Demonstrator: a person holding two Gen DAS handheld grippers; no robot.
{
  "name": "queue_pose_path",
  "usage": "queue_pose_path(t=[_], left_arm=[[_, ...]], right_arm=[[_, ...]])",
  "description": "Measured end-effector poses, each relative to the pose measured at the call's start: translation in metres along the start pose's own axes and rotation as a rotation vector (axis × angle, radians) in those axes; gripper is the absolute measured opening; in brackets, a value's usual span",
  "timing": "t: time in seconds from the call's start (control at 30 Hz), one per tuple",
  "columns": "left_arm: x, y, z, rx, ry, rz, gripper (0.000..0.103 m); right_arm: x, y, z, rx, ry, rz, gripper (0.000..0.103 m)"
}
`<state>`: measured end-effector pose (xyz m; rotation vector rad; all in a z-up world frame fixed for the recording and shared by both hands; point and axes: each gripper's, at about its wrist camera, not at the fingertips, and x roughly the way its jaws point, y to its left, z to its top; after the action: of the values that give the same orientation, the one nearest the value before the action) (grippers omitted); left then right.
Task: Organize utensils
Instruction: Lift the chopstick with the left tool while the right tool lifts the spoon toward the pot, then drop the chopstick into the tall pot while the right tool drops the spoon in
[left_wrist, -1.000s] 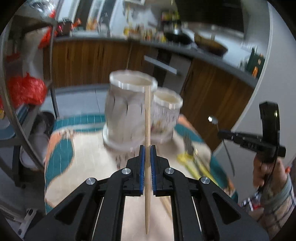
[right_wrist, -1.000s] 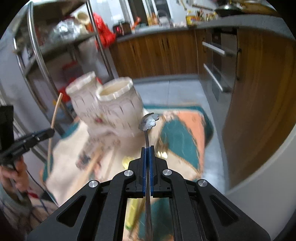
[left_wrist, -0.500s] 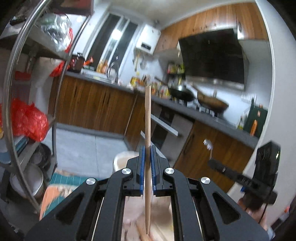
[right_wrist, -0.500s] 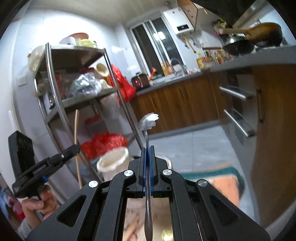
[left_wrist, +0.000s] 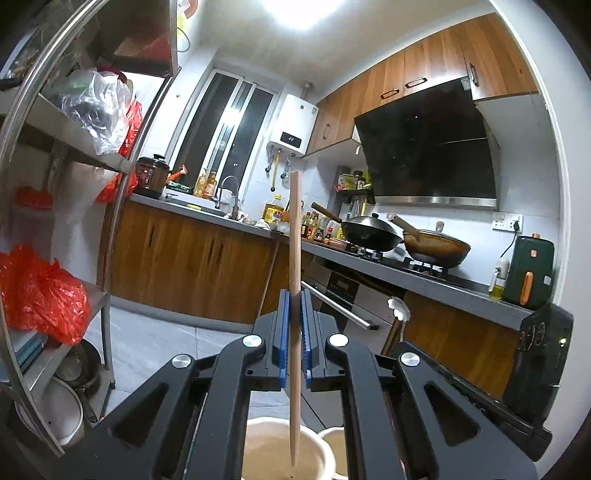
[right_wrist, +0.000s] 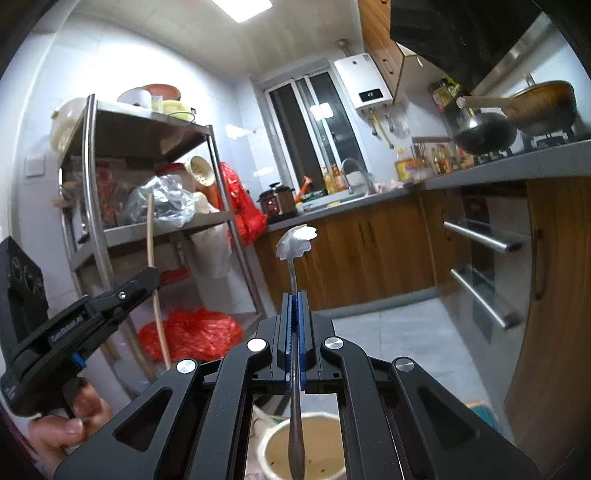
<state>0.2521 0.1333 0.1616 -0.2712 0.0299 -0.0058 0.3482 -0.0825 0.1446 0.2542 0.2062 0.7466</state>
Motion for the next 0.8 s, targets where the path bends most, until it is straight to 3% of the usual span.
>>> queue_pose_path(t=[0.33, 0.8], left_arm=[[0.012, 0.003, -0.053, 0.047, 0.129, 0.052, 0.006], [-0.001, 0.001, -0.068, 0.039, 0.185, 0.054, 0.006]], right_arm=[[0.019, 0.002, -0.025, -0.084, 0.078, -0.065, 0.004], [0.003, 0.018, -0.053, -0.133, 0.184, -0.054, 0.002]])
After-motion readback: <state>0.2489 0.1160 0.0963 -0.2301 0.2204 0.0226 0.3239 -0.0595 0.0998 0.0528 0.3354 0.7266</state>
